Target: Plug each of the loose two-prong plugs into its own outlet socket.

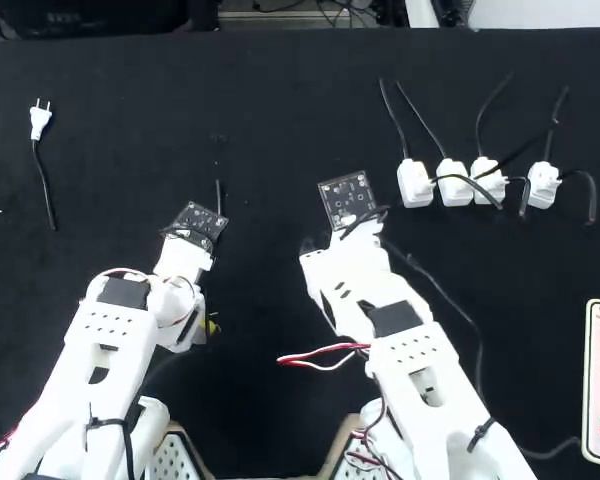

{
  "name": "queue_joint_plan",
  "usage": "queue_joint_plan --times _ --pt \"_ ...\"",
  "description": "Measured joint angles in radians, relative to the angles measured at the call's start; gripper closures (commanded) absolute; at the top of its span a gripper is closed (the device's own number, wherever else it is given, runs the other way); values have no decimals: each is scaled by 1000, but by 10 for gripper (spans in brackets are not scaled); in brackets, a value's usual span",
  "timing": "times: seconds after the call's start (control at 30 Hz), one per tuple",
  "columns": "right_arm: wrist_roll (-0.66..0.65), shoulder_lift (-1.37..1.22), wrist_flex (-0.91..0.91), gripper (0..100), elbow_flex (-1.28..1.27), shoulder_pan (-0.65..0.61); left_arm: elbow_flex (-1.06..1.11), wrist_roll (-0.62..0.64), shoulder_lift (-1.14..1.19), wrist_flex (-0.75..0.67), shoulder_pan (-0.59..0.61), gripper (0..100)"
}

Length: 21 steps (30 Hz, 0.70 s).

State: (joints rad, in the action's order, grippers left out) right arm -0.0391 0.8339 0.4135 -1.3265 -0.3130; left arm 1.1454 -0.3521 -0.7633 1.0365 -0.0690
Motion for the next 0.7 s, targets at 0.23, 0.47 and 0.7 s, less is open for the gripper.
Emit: queue_joint_plan --times 0.23,0.47,0.7 --pt "0 0 0 920 0 2 23 0 0 -104 155 755" --pt "0 0 0 920 0 5 31 0 0 -164 273 755" --pt "0 0 0 920 0 5 -2 -2 0 -180 362 755"
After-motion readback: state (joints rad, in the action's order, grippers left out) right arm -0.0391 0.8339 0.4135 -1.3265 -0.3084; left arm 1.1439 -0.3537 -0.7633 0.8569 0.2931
